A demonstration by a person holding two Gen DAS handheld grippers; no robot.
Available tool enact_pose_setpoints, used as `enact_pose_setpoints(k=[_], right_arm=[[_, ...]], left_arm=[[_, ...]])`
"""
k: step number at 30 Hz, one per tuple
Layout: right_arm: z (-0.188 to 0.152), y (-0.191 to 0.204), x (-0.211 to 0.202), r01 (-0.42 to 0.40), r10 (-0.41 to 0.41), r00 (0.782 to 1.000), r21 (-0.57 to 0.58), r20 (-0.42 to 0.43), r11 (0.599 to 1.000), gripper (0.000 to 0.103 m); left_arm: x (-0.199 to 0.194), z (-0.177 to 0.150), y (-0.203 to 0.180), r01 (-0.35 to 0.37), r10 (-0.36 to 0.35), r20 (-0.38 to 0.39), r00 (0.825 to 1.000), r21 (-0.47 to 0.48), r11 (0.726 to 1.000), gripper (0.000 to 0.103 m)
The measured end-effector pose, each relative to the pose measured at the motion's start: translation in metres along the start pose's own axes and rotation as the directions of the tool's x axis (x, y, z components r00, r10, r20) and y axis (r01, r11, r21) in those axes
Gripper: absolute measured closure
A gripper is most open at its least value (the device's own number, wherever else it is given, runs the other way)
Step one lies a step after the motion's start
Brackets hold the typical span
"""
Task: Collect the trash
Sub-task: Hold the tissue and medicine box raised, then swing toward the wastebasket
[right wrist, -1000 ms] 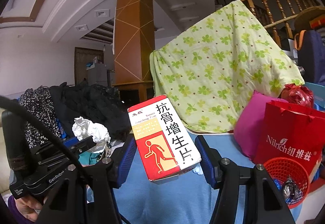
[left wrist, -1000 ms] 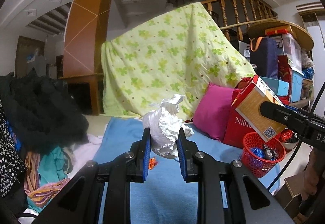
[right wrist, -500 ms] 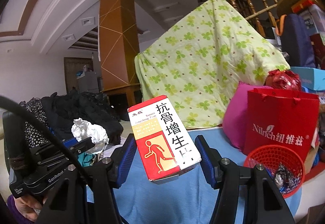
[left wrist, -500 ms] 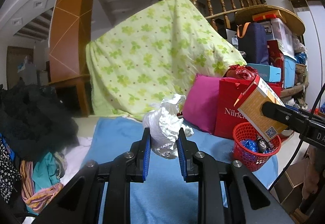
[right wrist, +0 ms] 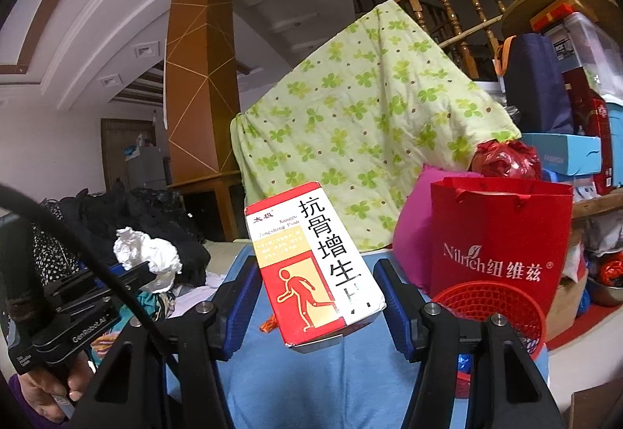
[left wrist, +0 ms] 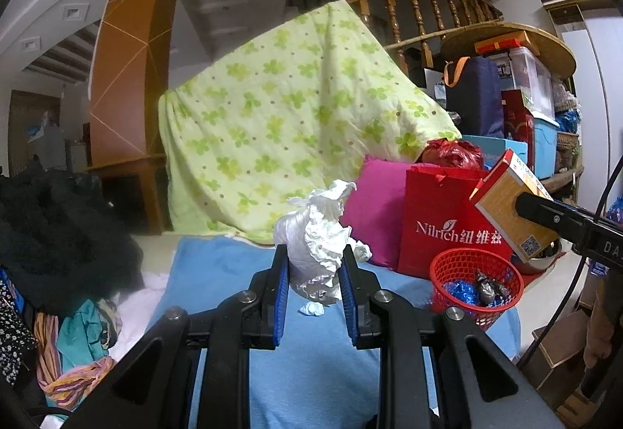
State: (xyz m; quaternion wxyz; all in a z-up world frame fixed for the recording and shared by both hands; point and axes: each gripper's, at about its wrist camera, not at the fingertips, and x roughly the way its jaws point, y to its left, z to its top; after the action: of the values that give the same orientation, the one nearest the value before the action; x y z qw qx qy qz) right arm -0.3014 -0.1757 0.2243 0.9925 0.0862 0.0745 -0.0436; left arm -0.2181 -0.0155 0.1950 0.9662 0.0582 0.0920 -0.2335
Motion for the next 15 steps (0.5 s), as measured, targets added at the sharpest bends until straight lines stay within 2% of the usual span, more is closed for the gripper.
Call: enact_pose_setpoints(k=[9,15], right_arm=[[0.004,0.021,-0.009,-0.021,0.023,0.999,-0.071,0.034,0.997,0.041],[0.001,0.012,-0.013,-0.012,0.015,0.999,-0.066,0.042,0.998,0.041]], left_arm=[[-0.007,0.004,0.003,-0.014,0.014,0.009,1.0,-0.014,1.0,0.077],[-0.002,0.005,-0.005,-0.005,0.005,-0.005,1.0,-0.003,1.0,0.077]])
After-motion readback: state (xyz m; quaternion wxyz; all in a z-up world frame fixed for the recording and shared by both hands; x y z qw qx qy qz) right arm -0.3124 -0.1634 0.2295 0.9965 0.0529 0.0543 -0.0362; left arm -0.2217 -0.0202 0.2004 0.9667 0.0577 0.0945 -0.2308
